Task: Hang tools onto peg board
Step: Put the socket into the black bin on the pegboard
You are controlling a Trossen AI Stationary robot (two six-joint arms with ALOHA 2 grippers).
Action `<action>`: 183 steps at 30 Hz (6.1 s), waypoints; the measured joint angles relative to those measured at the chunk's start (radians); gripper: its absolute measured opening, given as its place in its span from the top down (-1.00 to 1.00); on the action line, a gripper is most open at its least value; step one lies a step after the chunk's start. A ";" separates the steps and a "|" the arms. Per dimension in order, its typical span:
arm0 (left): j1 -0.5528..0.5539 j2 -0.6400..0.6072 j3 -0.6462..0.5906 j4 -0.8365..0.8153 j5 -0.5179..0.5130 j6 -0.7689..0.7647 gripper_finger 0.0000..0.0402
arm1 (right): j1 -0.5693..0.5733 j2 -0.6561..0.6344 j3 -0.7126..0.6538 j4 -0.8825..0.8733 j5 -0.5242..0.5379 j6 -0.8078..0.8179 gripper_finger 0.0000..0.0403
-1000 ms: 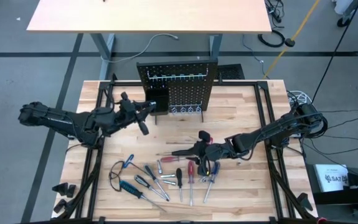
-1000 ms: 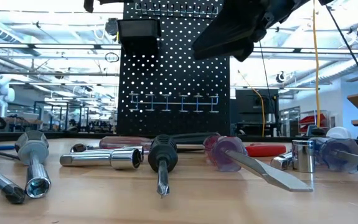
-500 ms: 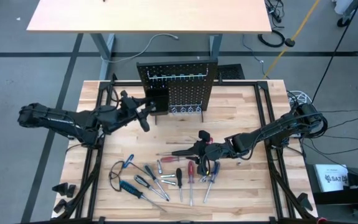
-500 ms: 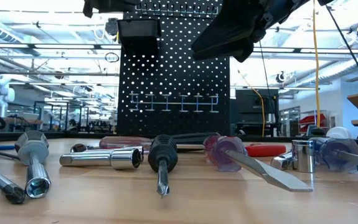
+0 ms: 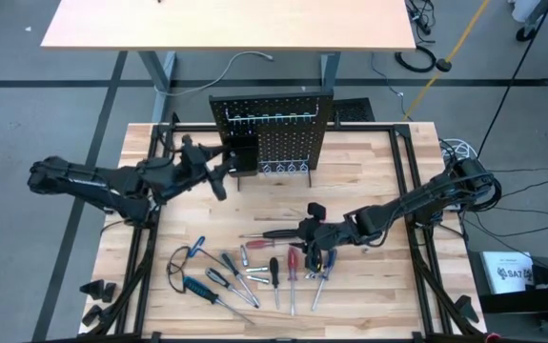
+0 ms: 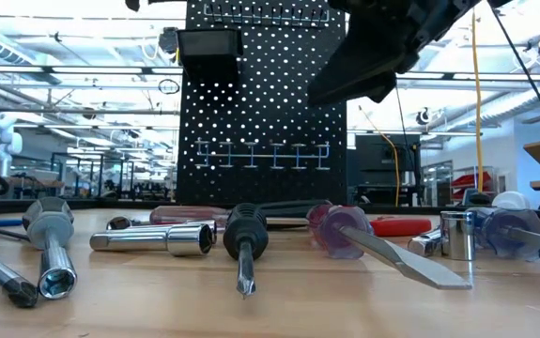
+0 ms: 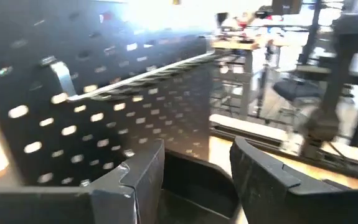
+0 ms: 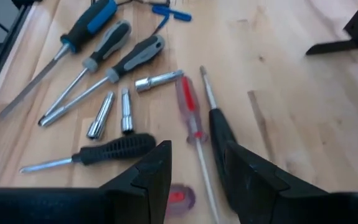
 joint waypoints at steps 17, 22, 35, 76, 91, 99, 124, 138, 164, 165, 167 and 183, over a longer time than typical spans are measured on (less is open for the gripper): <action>-0.414 0.303 0.002 0.081 -0.048 -0.056 0.08 | 0.241 0.000 0.000 -0.185 0.051 0.269 0.32; -0.449 0.438 0.002 0.102 -0.053 -0.201 0.08 | 0.302 -0.010 0.000 -0.451 0.006 0.475 0.32; -0.401 0.647 0.002 0.279 0.014 -0.256 0.08 | 0.330 -0.028 0.000 -0.948 -0.138 0.798 0.32; -0.358 0.641 0.001 0.359 0.089 -0.235 0.08 | 0.177 -0.033 -0.190 -0.795 -0.316 0.372 -0.15; -0.358 0.641 0.001 0.349 0.091 -0.226 0.08 | 0.116 -0.029 -0.161 -0.834 -0.350 0.322 -0.13; -0.361 0.641 0.001 0.347 0.094 -0.227 0.08 | 0.106 -0.029 -0.156 -0.875 -0.357 0.339 0.08; -0.388 0.641 0.001 0.346 0.139 -0.227 0.08 | 0.108 -0.031 -0.147 -0.875 -0.439 0.372 0.75; -0.455 0.641 0.001 0.391 0.190 -0.061 0.08 | 0.157 -0.031 0.148 -0.612 -0.245 0.246 0.75; -0.448 0.640 0.026 0.666 0.122 1.030 0.08 | 0.078 -0.030 0.155 0.212 -0.129 -0.018 0.73; -0.442 0.640 0.030 0.665 0.122 1.031 0.08 | 0.072 -0.030 0.155 0.215 -0.130 -0.020 0.73; -0.433 0.640 0.035 0.665 0.124 1.031 0.08 | 0.060 -0.030 0.155 0.220 -0.130 -0.025 0.73; -0.386 0.640 0.035 0.665 0.128 1.033 0.09 | 0.049 -0.030 0.154 0.262 -0.126 0.000 0.73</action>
